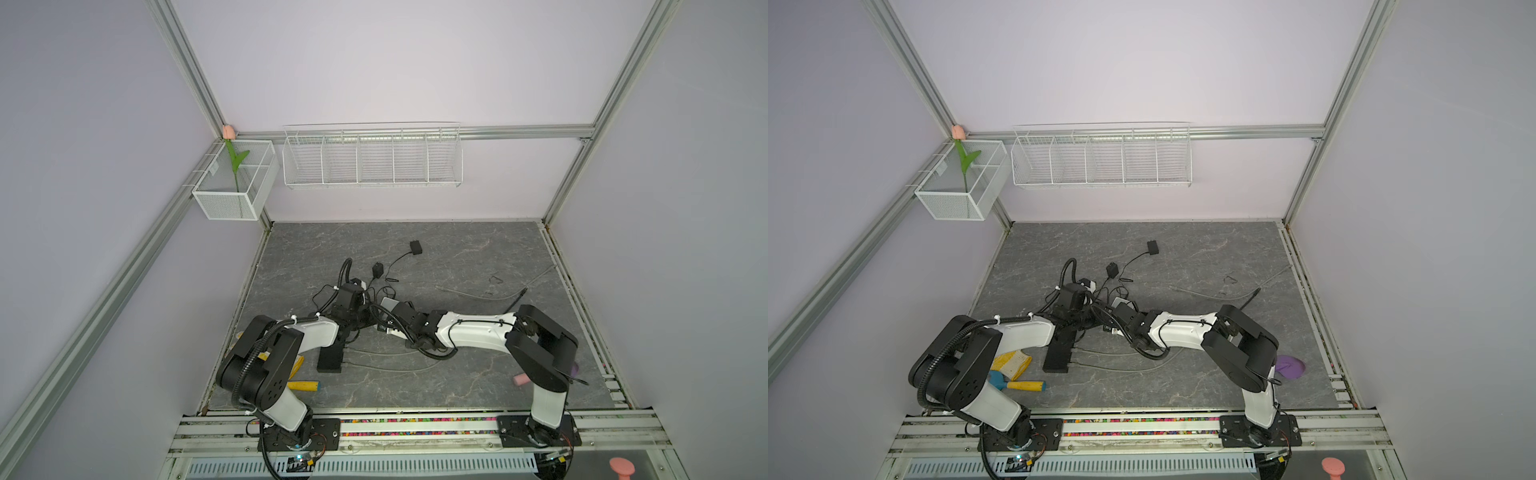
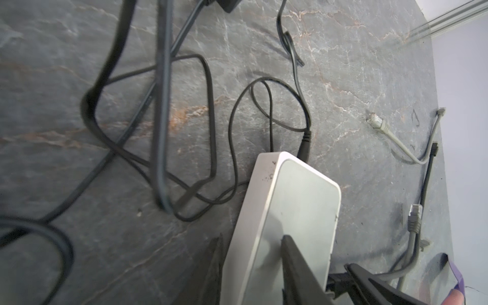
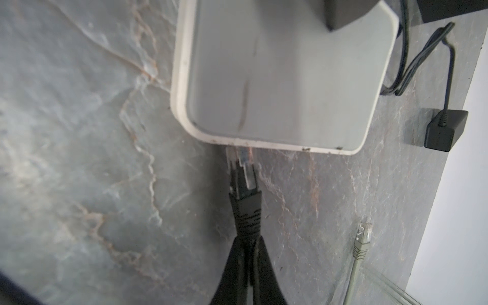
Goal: Insert the plug into the switch port
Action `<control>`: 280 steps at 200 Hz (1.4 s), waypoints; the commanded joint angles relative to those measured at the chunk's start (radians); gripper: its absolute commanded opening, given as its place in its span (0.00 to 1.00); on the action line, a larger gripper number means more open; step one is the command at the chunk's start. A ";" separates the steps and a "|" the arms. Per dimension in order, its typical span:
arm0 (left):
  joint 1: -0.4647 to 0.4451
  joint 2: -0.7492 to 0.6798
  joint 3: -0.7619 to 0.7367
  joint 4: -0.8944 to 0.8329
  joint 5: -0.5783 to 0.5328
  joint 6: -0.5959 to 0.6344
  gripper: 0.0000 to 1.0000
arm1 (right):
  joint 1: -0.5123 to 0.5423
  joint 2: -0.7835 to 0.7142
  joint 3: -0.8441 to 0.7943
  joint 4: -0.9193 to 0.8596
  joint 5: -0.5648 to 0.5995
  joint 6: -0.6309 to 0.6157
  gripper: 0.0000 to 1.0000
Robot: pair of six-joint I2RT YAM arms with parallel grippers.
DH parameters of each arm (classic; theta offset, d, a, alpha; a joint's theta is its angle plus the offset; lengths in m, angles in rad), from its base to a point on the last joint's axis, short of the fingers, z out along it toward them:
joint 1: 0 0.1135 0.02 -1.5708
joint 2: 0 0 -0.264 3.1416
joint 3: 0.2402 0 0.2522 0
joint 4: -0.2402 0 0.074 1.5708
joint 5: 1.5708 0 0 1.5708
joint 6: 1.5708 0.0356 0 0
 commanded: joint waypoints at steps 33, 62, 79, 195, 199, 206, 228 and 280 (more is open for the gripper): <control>-0.045 0.011 -0.049 -0.100 0.065 0.001 0.35 | -0.010 0.039 0.055 0.115 0.024 0.054 0.06; -0.056 0.011 -0.053 -0.095 0.063 -0.008 0.35 | -0.008 0.024 0.048 0.139 0.023 0.073 0.06; -0.065 0.015 -0.059 -0.084 0.061 -0.016 0.35 | -0.006 0.008 0.039 0.158 0.021 0.088 0.07; -0.123 0.033 -0.072 -0.062 0.025 -0.049 0.35 | 0.004 -0.082 -0.034 0.298 -0.032 0.121 0.06; -0.123 0.030 -0.072 -0.062 0.026 -0.050 0.35 | 0.004 -0.085 -0.036 0.299 -0.035 0.123 0.06; -0.123 0.022 -0.073 -0.063 0.027 -0.052 0.35 | 0.003 -0.095 -0.043 0.309 -0.039 0.130 0.06; -0.123 -0.025 -0.075 -0.089 0.027 -0.044 0.35 | -0.005 -0.150 -0.084 0.331 -0.076 0.142 0.06; -0.093 -0.226 -0.036 -0.250 0.026 -0.001 0.42 | -0.039 -0.285 -0.140 0.246 -0.172 0.162 0.06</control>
